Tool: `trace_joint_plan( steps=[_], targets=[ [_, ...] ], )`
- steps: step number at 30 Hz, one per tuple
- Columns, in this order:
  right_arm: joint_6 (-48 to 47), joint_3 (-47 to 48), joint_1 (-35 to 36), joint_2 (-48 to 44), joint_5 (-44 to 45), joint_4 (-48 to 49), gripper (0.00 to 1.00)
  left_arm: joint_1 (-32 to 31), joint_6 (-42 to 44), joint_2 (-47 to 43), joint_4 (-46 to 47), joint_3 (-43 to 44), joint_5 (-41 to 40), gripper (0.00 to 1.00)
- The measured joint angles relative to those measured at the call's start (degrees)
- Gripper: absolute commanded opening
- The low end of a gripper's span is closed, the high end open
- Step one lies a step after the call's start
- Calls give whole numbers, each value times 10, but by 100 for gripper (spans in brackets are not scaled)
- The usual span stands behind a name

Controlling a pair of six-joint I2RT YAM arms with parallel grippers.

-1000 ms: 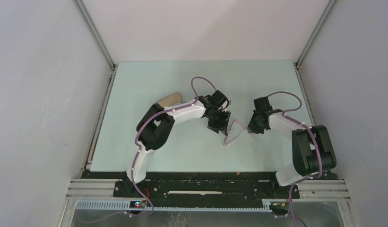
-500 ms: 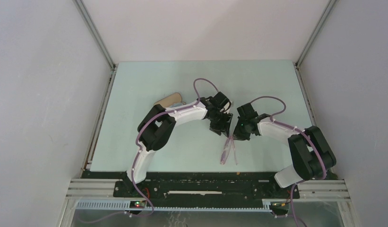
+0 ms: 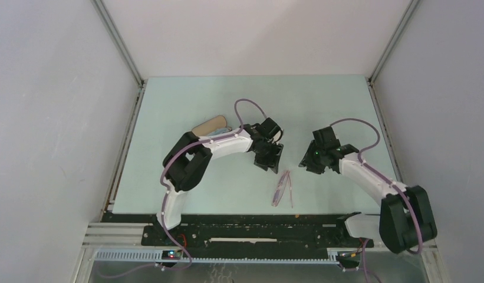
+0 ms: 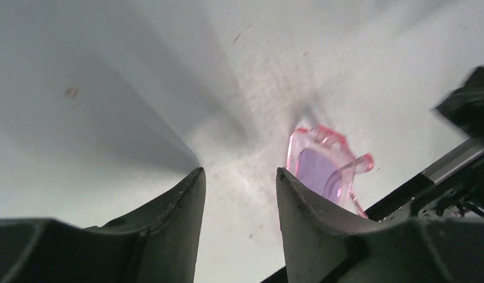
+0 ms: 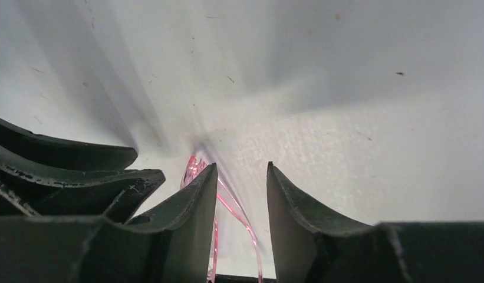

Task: Organize the sunglasses

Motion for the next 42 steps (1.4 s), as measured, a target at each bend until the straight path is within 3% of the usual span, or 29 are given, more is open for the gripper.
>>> trace_joint_plan(
  steps=[1, 3, 12, 14, 15, 22, 25, 29, 42],
  targets=[
    [0, -3, -4, -18, 3, -3, 47, 2, 0, -7, -4, -8, -6, 53],
    [2, -13, -7, -52, 4, -10, 59, 8, -1, -29, -13, -26, -13, 54],
    [46, -67, 83, -128, -12, -7, 68, 41, -1, -247, -22, -100, -40, 58],
    [51, -67, 104, -119, -12, 1, 88, 55, -1, -291, -21, -120, -41, 58],
    [57, -67, 111, -112, -12, 6, 90, 63, -1, -307, -22, -131, -42, 58],
    [83, -67, 157, -58, 2, 30, 94, 124, -6, -398, -43, -208, -62, 59],
    [95, -67, 175, -33, 18, 37, 90, 142, -8, -440, -49, -227, -69, 59],
    [108, -42, 214, 16, 62, 23, 77, 163, -10, -488, -52, -244, -73, 60],
    [125, 12, 265, 83, 112, -3, 41, 255, -9, -517, -68, -274, -65, 59]
  ],
)
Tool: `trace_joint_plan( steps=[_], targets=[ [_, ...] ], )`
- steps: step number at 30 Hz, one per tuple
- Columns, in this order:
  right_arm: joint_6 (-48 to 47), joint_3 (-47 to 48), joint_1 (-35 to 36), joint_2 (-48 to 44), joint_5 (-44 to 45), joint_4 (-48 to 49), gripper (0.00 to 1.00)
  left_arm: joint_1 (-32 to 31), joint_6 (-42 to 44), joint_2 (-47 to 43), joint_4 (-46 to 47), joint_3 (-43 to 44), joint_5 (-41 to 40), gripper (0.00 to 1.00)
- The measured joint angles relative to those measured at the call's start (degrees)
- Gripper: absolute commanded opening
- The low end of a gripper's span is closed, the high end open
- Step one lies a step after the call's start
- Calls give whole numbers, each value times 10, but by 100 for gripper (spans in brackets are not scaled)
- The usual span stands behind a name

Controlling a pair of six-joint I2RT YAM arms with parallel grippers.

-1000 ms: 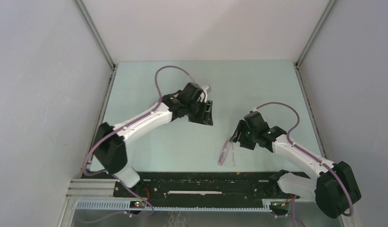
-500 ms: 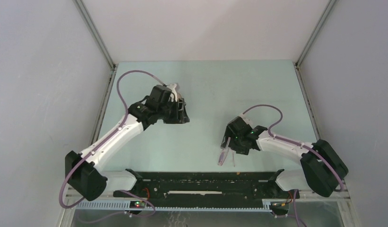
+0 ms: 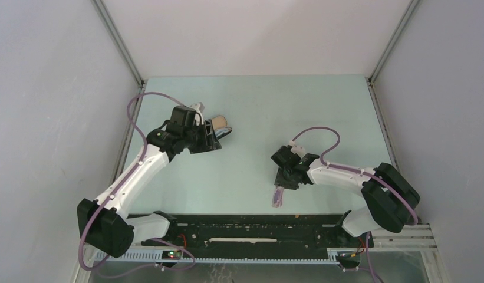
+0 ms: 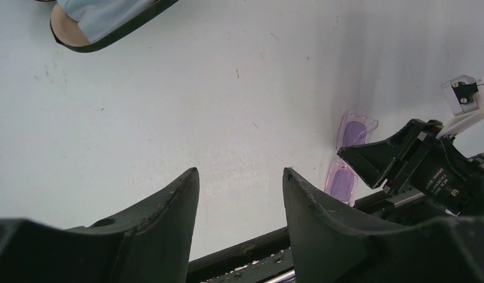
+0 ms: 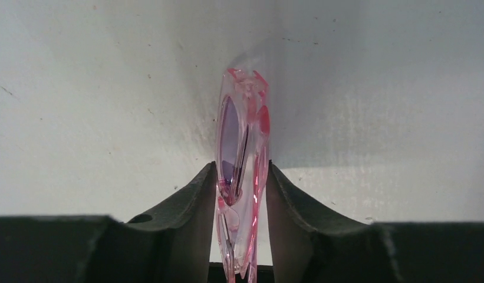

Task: Organize the sunglasses

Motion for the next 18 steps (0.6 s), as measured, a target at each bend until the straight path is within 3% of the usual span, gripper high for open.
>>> trace_joint_plan(
  steps=[4, 6, 9, 18],
  targets=[
    [2, 2, 0, 0, 0, 0, 41, 10, 1, 0, -4, 1, 0, 59],
    [2, 2, 0, -1, 0, 0, 60, 12, 2, 0, -6, 1, 0, 59],
    [3, 2, 0, -3, 1, -5, 72, 15, 2, 2, -7, 2, 0, 59],
    [2, 2, 13, -14, 10, -23, 73, 70, 8, 54, -7, 44, -12, 62]
  ],
)
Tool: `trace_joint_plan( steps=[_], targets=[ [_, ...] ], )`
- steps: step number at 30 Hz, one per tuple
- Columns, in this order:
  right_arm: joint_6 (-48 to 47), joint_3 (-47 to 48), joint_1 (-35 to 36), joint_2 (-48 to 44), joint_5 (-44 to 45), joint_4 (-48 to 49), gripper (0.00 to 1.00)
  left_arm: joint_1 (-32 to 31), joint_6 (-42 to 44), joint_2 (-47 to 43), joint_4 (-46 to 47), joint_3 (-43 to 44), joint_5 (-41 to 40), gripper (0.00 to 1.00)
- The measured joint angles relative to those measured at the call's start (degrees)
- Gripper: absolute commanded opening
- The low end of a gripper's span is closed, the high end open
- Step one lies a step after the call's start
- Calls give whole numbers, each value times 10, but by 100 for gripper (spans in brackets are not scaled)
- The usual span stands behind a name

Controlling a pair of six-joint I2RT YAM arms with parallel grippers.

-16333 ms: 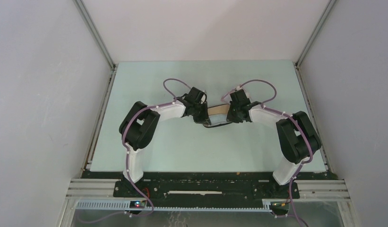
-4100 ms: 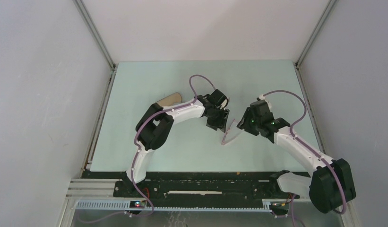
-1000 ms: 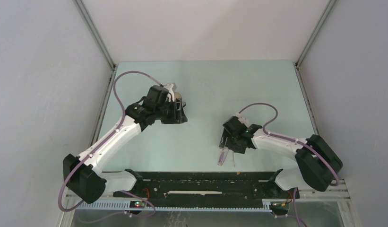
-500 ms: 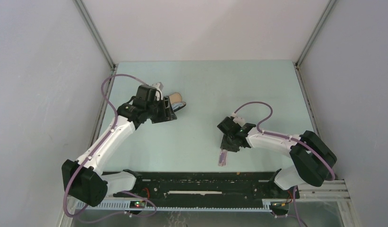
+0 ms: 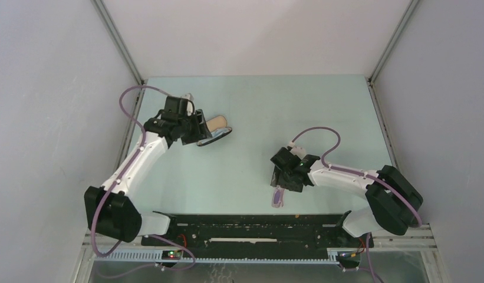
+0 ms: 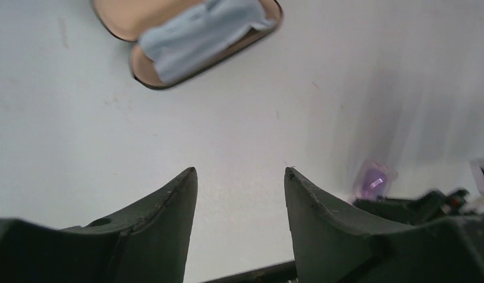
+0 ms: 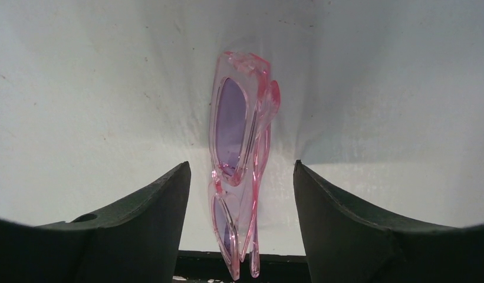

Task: Organize the sunglasses

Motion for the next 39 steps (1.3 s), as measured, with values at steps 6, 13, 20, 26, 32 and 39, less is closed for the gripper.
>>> trace_joint_plan(
  steps=[6, 13, 20, 26, 32, 39],
  targets=[
    [0, 0, 6, -6, -1, 0, 73, 36, 51, 76, 2, 50, -69, 62],
    [0, 0, 9, -6, -7, 6, 73, 55, 154, 230, -13, 170, -83, 63],
    [-3, 0, 17, -6, -12, 6, 73, 64, 249, 330, -38, 238, -110, 62],
    [-5, 0, 17, -6, -18, 8, 73, 64, 307, 364, -33, 266, -147, 61],
    [-8, 0, 16, -6, -29, 8, 73, 64, 347, 414, -26, 317, -165, 60],
    [-12, 6, 10, -2, -37, 3, 72, 64, 377, 457, -27, 354, -137, 59]
  ],
)
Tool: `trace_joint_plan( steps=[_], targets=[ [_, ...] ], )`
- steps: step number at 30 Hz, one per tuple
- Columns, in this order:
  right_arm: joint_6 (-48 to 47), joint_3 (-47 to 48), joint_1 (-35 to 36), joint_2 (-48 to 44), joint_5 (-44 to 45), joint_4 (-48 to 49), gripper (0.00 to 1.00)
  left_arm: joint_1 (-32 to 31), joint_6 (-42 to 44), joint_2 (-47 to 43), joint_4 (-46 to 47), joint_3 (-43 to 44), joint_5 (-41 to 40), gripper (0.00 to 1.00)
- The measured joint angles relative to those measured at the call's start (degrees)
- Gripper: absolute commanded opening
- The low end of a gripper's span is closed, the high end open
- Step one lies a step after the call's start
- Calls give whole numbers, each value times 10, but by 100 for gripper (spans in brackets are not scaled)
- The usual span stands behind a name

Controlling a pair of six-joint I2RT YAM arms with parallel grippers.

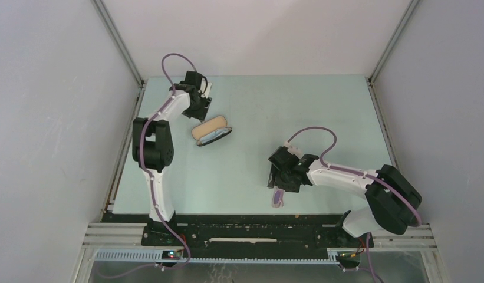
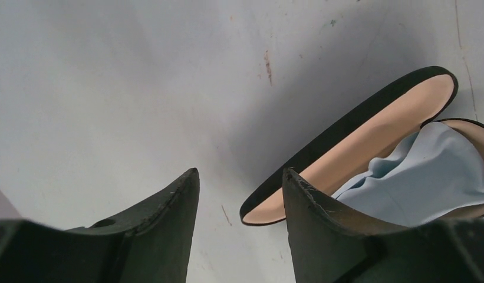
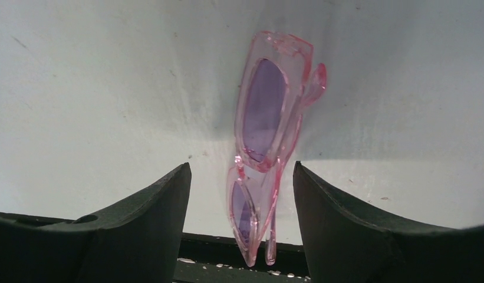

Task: Organize the sunglasses

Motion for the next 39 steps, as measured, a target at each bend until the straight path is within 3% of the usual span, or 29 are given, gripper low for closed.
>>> trace_joint_plan(
  steps=[13, 24, 39],
  targets=[
    [-13, 50, -2, 31, -5, -11, 72, 0, 23, 29, -2, 7, 68, 54],
    [-12, 50, -1, 33, -7, -13, 72, -9, 19, 30, 7, 2, 76, 53],
    [-13, 59, 7, 36, -6, -17, 72, -20, -4, -59, 13, -19, 73, 56]
  ],
)
